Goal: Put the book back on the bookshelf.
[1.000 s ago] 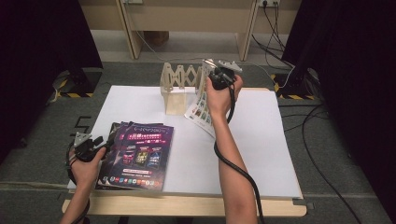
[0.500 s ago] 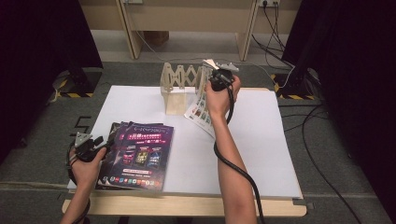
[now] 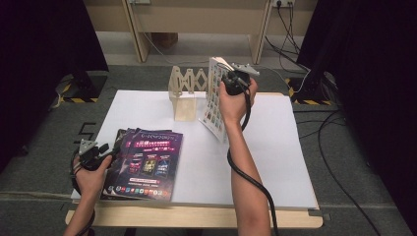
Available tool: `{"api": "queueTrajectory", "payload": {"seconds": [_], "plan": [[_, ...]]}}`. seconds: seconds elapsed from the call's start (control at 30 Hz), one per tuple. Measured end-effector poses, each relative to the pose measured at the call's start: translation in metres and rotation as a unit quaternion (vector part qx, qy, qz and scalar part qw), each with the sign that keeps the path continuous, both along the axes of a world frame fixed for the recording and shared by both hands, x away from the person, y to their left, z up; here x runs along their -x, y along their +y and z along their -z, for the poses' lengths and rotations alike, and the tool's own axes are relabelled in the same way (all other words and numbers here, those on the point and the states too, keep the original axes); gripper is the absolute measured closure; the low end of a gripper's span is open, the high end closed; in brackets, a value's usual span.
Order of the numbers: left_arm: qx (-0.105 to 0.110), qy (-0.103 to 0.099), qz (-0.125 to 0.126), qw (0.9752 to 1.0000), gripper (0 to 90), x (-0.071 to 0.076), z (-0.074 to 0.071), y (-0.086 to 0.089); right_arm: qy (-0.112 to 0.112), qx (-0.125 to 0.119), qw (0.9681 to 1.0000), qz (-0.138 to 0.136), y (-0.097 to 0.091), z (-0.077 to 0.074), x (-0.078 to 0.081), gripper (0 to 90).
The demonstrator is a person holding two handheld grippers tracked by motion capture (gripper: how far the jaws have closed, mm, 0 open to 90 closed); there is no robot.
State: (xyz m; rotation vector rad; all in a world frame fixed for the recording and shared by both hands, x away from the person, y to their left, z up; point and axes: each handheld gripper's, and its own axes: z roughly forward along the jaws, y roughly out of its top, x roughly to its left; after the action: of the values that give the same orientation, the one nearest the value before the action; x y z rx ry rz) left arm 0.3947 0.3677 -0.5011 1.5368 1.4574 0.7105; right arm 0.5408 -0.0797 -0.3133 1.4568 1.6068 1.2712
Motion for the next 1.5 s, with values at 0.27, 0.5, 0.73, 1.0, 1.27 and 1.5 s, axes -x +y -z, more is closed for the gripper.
{"api": "queueTrajectory", "payload": {"seconds": [0.27, 0.5, 0.73, 1.0, 1.27, 1.5], "plan": [[0.001, 0.003, 0.001, 1.0, 46.2, -0.001, 0.0, 0.0, -0.032, 0.001, 0.9994, 0.015, 0.003, -0.006, -0.002, 74.6], [0.003, 0.007, -0.001, 1.0, 46.4, -0.001, 0.0, 0.001, -0.051, 0.013, 0.9983, 0.024, 0.011, 0.0, -0.01, 74.6], [0.004, 0.007, -0.001, 1.0, 46.5, -0.001, 0.0, 0.001, -0.068, 0.015, 0.9972, 0.029, 0.014, 0.0, -0.012, 74.5], [0.002, 0.006, -0.001, 1.0, 46.5, -0.001, 0.0, 0.001, -0.088, 0.039, 0.9951, 0.025, 0.018, 0.02, -0.006, 74.2], [0.003, 0.008, 0.0, 1.0, 46.6, -0.001, 0.0, 0.001, -0.094, 0.054, 0.9939, 0.019, 0.012, 0.034, 0.006, 73.6], [0.0, 0.006, 0.0, 1.0, 46.5, -0.001, 0.0, 0.0, -0.088, 0.056, 0.9944, 0.017, 0.007, 0.035, 0.017, 72.6]]}}
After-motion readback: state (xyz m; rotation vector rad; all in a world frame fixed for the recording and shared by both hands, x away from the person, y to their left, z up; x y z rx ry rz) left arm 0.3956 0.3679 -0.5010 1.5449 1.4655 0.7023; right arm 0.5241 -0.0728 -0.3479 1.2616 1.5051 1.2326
